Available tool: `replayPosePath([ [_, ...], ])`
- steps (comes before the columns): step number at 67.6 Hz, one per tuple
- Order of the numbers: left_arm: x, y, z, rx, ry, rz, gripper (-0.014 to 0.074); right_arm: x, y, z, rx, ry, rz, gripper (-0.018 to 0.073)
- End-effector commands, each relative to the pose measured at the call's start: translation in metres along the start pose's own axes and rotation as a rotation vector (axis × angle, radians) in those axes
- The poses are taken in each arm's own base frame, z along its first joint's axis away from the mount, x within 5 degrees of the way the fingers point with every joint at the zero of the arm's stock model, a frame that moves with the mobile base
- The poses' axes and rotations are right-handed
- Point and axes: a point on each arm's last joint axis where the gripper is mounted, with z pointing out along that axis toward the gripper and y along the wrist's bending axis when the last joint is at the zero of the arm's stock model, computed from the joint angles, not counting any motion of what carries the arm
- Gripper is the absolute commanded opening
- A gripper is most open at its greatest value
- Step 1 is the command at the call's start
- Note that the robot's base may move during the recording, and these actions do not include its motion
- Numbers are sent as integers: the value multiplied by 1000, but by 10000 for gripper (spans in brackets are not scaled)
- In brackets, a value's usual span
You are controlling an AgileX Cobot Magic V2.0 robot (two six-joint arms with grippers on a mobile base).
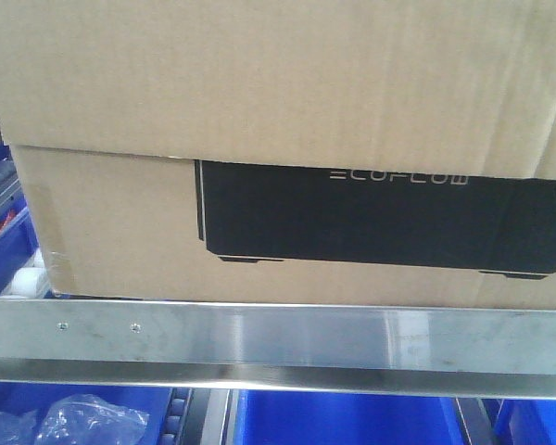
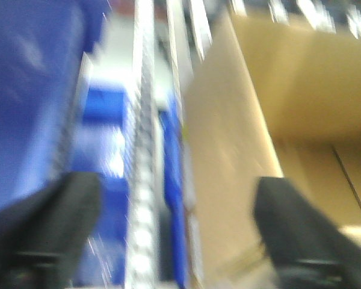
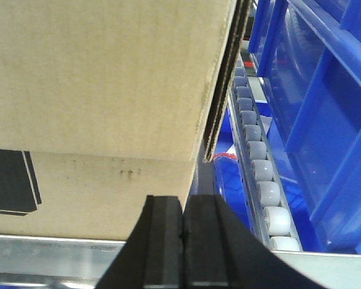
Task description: Grab box from left shelf to table start
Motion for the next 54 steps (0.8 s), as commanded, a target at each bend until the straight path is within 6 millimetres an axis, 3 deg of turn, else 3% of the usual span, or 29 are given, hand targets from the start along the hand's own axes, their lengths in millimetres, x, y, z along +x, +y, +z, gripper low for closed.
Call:
replayPosePath([
  [1,-27,-9,7,79,-4,-3,531,-7,0,-1,1,-90,-5,57],
  [14,-57,-16,37,168,172,-14,530,-8,0,-1,1,-98,-5,57],
  [30,-78,-31,76,253,304,20,506,-8,0,-1,0,-101,-5,57],
  [54,-70,-59,139,87,415,47,498,-9,0,-1,0,-106,-5,57],
])
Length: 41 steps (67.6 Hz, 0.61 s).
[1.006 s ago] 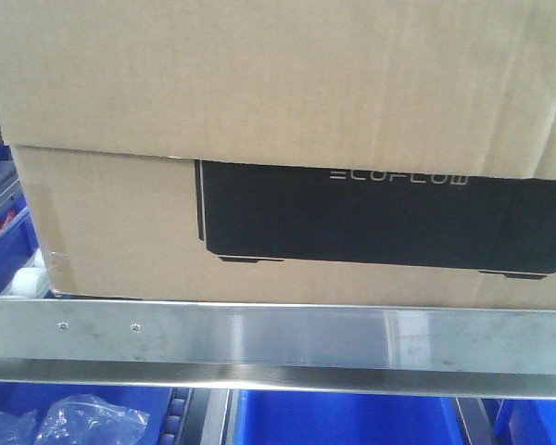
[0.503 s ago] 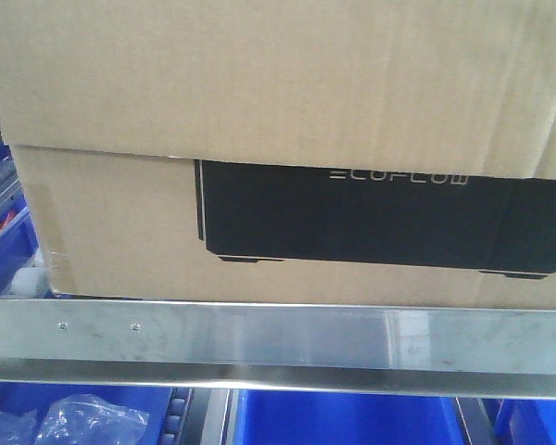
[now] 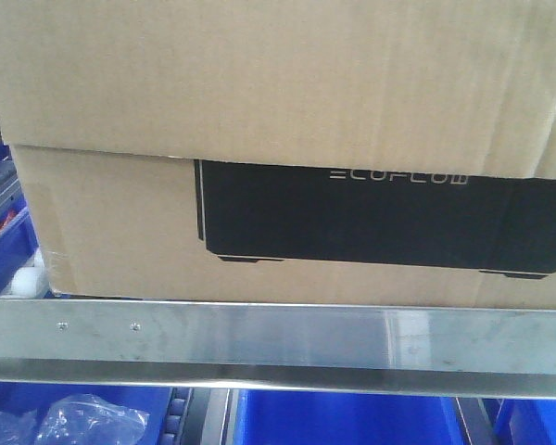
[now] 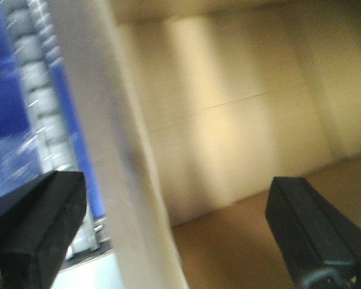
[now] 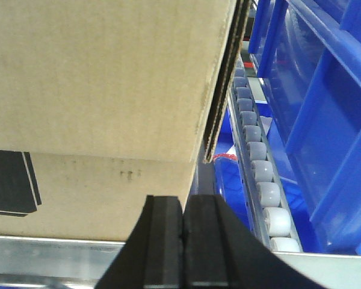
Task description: Grab box from left shelf to table start
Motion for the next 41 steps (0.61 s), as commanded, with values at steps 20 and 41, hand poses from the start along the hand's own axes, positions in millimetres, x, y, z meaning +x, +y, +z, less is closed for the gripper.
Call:
replayPosePath([
  [20,-38,-26,24,-174,-49,-37,498,-16,1,-2,-4,-185,-5,57],
  [41,-42,-23,37,-235,8,-19,498,-66,0,-18,-16,-298,94,57],
])
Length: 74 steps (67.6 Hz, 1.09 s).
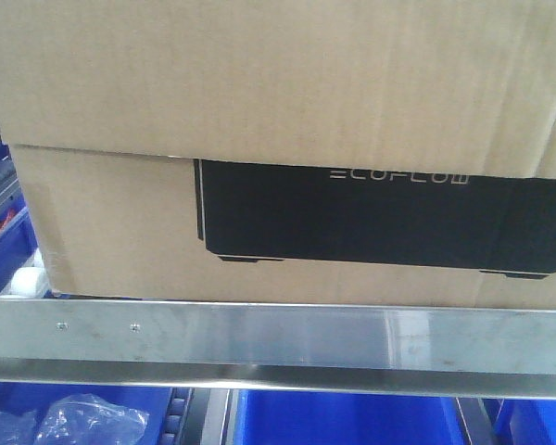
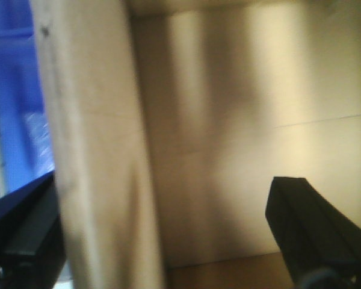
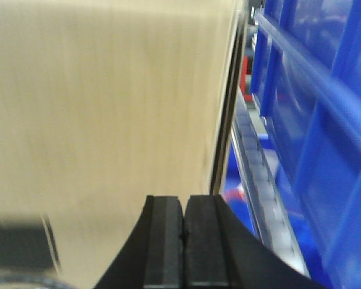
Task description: Grab box from left shelf to table start
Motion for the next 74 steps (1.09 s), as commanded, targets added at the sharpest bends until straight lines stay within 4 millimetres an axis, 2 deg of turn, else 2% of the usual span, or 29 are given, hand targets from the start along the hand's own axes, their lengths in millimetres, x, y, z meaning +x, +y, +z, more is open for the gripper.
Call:
replayPosePath([
  [1,-7,3,-30,-1,-112,-10,498,-45,2,-9,-7,-170,21,57],
  [11,-7,4,-30,-12,-115,-6,498,-90,5,-18,-8,-142,16,61],
  [18,-7,5,-30,-14,-117,-6,498,-120,6,-14,-2,-92,6,100],
  [24,-7,5,-30,-14,-117,-6,498,-146,7,-4,2,-48,-1,246],
  [31,-8,5,-30,-17,-118,-7,498,-172,8,13,9,25,-6,486],
  [38,-7,5,-30,-18,-115,-7,498,-190,9,33,17,116,-14,617],
  [49,-8,5,-30,-17,-117,-7,498,-211,10,68,32,359,-16,625],
  [63,-8,5,-28,-18,-113,-6,498,-218,9,114,49,686,-43,625],
  [74,-8,5,-28,-17,-115,-6,498,-224,5,142,79,800,-79,625],
])
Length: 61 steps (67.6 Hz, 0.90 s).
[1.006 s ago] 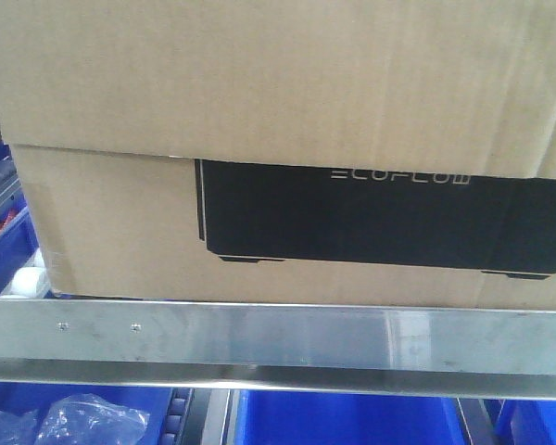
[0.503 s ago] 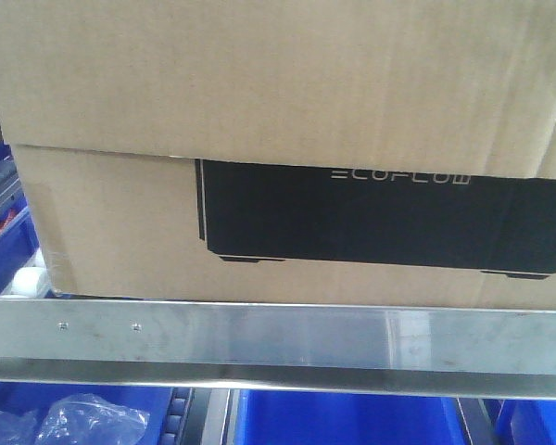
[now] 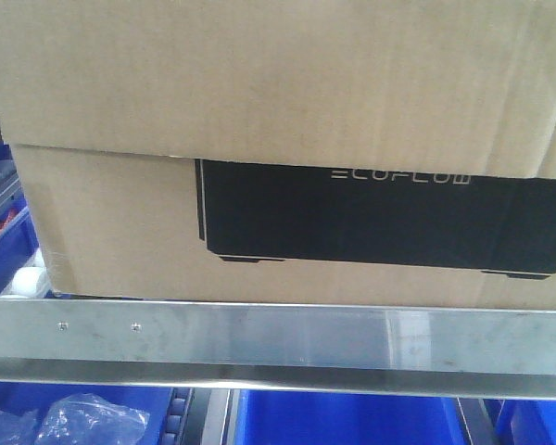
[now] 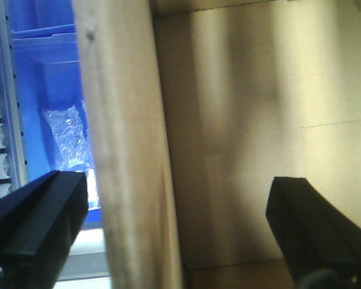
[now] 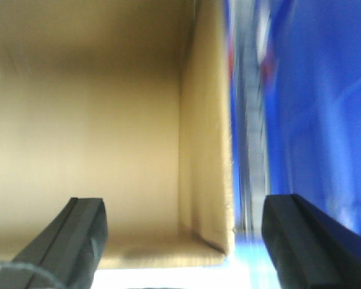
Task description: Grab box from left shelf to table start
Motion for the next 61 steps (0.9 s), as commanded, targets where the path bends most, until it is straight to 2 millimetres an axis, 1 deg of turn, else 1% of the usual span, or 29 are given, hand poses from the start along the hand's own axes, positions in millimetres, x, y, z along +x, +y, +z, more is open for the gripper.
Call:
replayPosePath([
  [1,-7,3,-27,14,-109,-16,498,-19,-5,-7,48,-42,-28,625],
  [8,-7,3,-26,14,-110,-16,498,-30,-8,-2,82,-37,-41,625],
  [15,-7,2,-25,14,-109,-15,498,-36,-8,9,87,-9,-46,625],
  [22,-7,2,-25,14,-109,-15,498,-39,-7,25,81,36,-54,625],
  [31,-7,2,-25,14,-109,-15,498,-42,-3,51,49,136,-59,625],
  [36,-7,2,-25,14,-109,-15,498,-47,-2,60,35,168,-66,625],
  [43,-7,2,-25,14,-109,-15,498,-57,-6,62,25,154,-52,625],
  [51,-7,2,-25,14,-109,-15,498,-63,-17,63,31,143,-22,625],
  [61,-7,2,-25,14,-109,-15,498,-67,-27,78,30,138,-24,625],
])
